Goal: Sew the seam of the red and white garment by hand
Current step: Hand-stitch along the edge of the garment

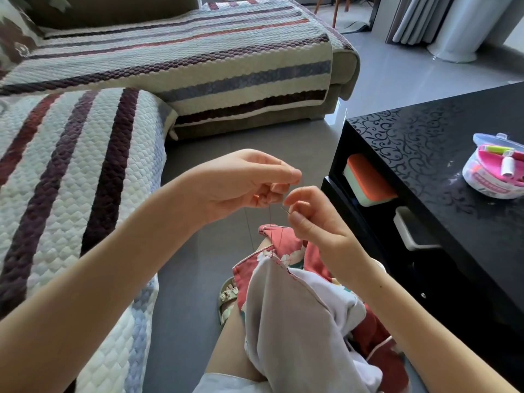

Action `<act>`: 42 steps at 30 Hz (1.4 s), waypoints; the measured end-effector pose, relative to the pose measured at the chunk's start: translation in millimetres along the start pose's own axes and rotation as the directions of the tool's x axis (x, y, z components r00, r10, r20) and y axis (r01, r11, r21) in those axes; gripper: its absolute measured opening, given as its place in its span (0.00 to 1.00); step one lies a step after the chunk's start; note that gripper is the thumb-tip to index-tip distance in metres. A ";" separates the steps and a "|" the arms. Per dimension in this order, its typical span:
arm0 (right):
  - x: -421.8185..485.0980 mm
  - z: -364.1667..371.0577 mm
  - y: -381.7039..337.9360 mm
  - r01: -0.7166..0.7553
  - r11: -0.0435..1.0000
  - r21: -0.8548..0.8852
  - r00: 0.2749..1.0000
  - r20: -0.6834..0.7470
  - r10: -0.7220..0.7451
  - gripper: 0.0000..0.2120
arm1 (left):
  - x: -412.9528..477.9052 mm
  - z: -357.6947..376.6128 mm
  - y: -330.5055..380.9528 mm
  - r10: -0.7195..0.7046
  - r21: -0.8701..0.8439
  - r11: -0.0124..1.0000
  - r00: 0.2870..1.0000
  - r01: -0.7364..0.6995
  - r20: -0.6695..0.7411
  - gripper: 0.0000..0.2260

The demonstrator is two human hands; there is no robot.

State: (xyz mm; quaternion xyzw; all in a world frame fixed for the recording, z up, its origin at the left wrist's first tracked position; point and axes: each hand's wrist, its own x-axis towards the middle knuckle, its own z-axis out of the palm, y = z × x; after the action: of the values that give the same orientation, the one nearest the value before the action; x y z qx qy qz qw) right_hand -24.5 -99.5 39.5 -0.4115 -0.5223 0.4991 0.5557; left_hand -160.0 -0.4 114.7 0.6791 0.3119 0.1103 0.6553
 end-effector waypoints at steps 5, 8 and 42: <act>-6.8 3.9 -6.5 0.131 0.991 -0.025 0.990 -0.048 -0.132 0.17 | 6.2 -3.4 -11.8 -0.049 -0.028 0.998 0.995 0.047 -0.091 0.09; -9.5 3.0 -13.8 0.199 0.971 -0.135 0.972 -0.097 -0.212 0.05 | 9.6 -2.4 -26.9 -0.043 0.000 0.999 0.986 0.043 -0.159 0.07; 39.3 -104.6 14.4 -0.144 0.836 0.530 0.818 -0.412 0.402 0.15 | -29.3 11.7 -100.6 -0.241 -0.065 0.967 0.966 0.247 0.098 0.05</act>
State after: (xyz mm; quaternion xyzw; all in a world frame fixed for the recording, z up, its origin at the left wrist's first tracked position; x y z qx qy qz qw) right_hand 75.6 -51.8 20.0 -0.4513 -0.1516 0.5619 0.6765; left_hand -204.4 -32.0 24.4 0.6142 0.3591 0.0102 0.7027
